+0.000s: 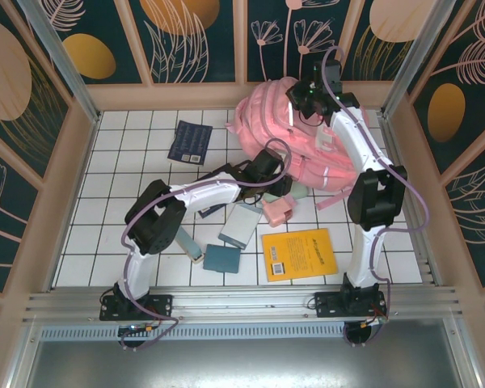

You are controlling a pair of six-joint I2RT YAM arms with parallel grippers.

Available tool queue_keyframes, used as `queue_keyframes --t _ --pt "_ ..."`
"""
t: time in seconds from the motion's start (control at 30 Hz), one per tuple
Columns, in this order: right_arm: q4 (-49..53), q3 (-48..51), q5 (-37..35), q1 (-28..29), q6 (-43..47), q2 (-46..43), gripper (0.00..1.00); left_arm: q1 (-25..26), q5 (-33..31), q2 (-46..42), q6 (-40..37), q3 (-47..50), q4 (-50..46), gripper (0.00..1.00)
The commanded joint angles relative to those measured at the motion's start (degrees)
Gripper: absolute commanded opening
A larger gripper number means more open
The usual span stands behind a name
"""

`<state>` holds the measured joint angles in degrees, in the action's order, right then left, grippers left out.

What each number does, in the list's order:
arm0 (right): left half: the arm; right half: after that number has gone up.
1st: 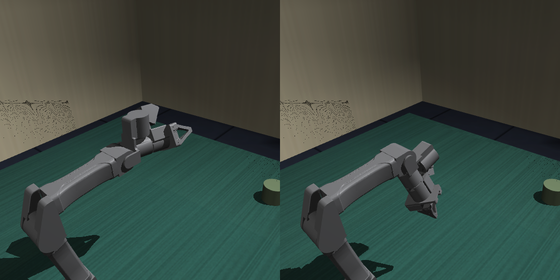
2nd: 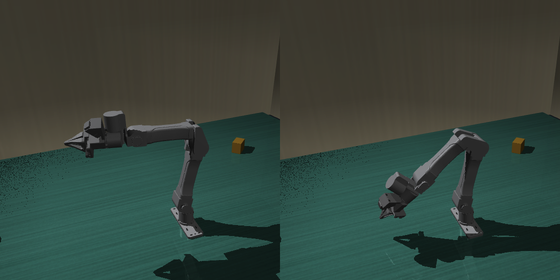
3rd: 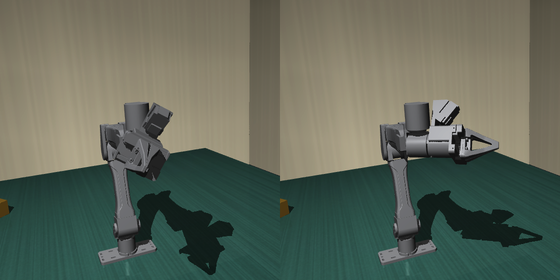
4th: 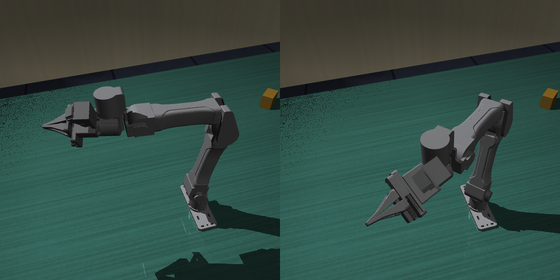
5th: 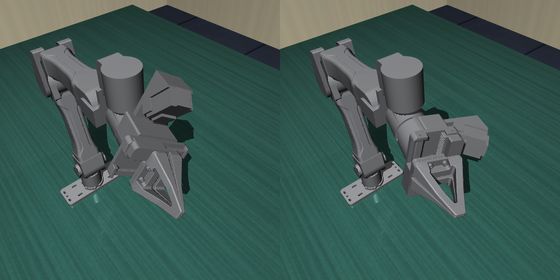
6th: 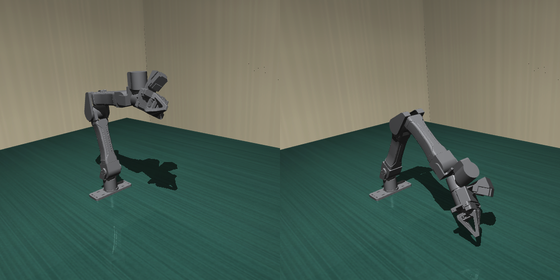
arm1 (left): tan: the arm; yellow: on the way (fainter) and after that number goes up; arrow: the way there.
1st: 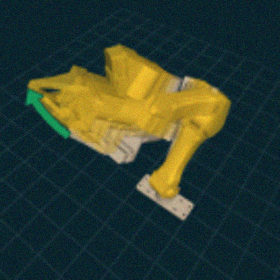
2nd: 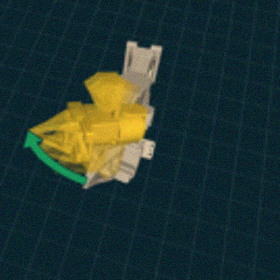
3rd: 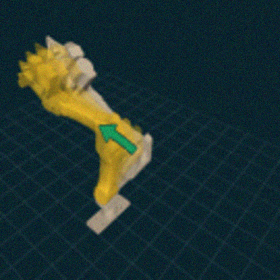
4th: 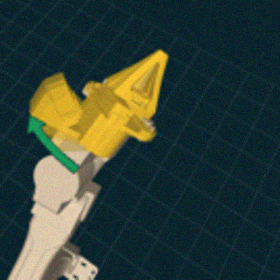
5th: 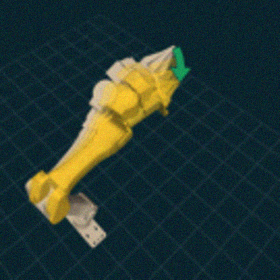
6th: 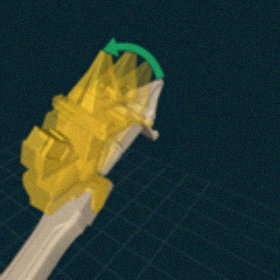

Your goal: Pack the student bag

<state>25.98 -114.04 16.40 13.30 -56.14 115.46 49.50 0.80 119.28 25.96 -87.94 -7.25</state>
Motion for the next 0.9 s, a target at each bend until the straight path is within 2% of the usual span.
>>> queue_keyframes --t 0.0,0.27,0.67,0.87 --pt "-4.42 -0.66 2.05 0.61 -1.93 -5.67 0.0 -0.09 -0.6 1.68 -0.03 -2.95 0.13 0.5" --pt "-6.06 1.13 3.33 0.67 -2.52 -6.6 0.0 -0.1 -1.13 4.43 -0.42 -6.54 0.09 0.47" --pt "-6.55 3.18 3.51 0.5 -0.4 -7.24 0.0 -0.1 -4.29 4.57 -2.77 -7.81 -2.29 0.17" --pt "-3.05 0.95 0.69 0.64 7.8 -5.7 0.0 -0.19 -6.86 1.82 -4.46 -5.69 -3.49 0.02"
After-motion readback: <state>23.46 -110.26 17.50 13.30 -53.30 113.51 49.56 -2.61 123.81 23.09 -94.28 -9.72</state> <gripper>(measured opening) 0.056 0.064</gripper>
